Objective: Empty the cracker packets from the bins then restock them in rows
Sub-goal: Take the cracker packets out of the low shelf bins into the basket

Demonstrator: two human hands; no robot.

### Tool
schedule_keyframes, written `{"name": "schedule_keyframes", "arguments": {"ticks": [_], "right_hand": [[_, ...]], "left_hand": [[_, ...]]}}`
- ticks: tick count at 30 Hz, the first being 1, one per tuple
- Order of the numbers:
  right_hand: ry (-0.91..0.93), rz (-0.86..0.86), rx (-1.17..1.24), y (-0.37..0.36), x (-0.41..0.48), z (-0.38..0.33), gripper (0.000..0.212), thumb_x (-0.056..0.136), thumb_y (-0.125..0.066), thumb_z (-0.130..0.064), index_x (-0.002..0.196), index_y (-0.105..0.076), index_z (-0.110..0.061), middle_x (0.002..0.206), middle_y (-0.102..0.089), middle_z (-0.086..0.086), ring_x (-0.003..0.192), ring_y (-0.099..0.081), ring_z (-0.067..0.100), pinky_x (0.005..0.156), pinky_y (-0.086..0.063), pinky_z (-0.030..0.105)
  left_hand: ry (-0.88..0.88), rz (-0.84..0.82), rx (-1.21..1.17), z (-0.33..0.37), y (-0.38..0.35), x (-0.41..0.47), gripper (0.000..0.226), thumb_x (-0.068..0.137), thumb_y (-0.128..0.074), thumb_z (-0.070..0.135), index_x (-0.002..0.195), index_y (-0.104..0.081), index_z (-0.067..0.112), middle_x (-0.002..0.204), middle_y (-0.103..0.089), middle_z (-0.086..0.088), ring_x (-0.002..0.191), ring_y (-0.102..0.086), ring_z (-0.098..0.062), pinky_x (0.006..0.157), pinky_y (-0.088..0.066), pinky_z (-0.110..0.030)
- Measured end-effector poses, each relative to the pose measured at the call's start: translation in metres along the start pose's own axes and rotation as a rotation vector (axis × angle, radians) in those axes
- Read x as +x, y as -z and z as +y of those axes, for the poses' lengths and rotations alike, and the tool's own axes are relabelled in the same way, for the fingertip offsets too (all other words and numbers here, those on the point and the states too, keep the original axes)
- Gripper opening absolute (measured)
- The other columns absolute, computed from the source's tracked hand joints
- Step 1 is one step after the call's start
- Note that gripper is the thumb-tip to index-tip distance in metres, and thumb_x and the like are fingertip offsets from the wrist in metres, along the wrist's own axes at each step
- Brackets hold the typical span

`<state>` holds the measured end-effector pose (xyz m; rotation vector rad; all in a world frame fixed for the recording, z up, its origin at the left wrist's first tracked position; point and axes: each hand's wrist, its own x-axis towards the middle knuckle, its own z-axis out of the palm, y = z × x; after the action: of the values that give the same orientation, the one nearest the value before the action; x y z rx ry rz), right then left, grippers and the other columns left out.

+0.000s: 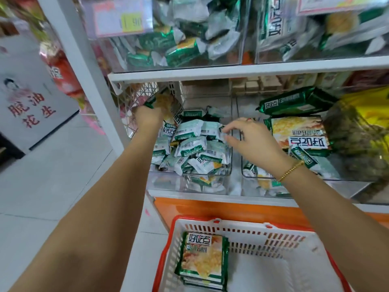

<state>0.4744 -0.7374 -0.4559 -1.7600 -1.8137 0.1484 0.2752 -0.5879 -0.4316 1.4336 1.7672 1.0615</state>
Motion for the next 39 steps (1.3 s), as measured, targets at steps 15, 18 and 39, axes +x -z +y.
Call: {"name": "schedule_keyframes", "arguments": {"ticks": [15,18,39], "right_hand": [[-0.338,0.571,-0.211,0.062,-0.026,0.073,0.047,0.082,-0.071,-0.011,0.121,-0.047,0.001,0.135,-0.039,0.023,0.118,-0.045,0.041,0.098,-0.039,0.043],[-0.576,0.444,-0.098,0.072,-0.014,0.092,0.066,0.083,-0.073,-0.026,0.133,-0.038,0.000,0.139,-0.037,0.027,0.120,-0.046,0.045,0.101,-0.041,0.049],[-1.059,0.684,1.180,0.045,0.013,0.115,0.090,0.068,-0.087,-0.014,0.136,-0.030,-0.003,0.138,-0.047,0.020,0.111,-0.057,0.029,0.073,-0.059,0.032]], "left_hand": [[0.132,0.142,-0.485,0.002,-0.021,0.006,0.025,0.085,-0.061,0.006,0.108,-0.056,0.004,0.094,-0.058,-0.004,0.082,-0.056,-0.020,0.064,-0.043,-0.026],[0.206,0.094,-0.776,0.002,-0.006,-0.001,0.031,0.087,-0.057,0.007,0.117,-0.055,0.004,0.110,-0.058,-0.010,0.083,-0.061,-0.025,0.072,-0.057,-0.036],[0.483,-0.478,-1.173,-0.024,0.019,-0.202,0.008,0.087,-0.055,0.011,0.091,-0.050,0.007,0.099,-0.066,-0.020,0.083,-0.072,-0.030,0.074,-0.060,-0.037]]}}
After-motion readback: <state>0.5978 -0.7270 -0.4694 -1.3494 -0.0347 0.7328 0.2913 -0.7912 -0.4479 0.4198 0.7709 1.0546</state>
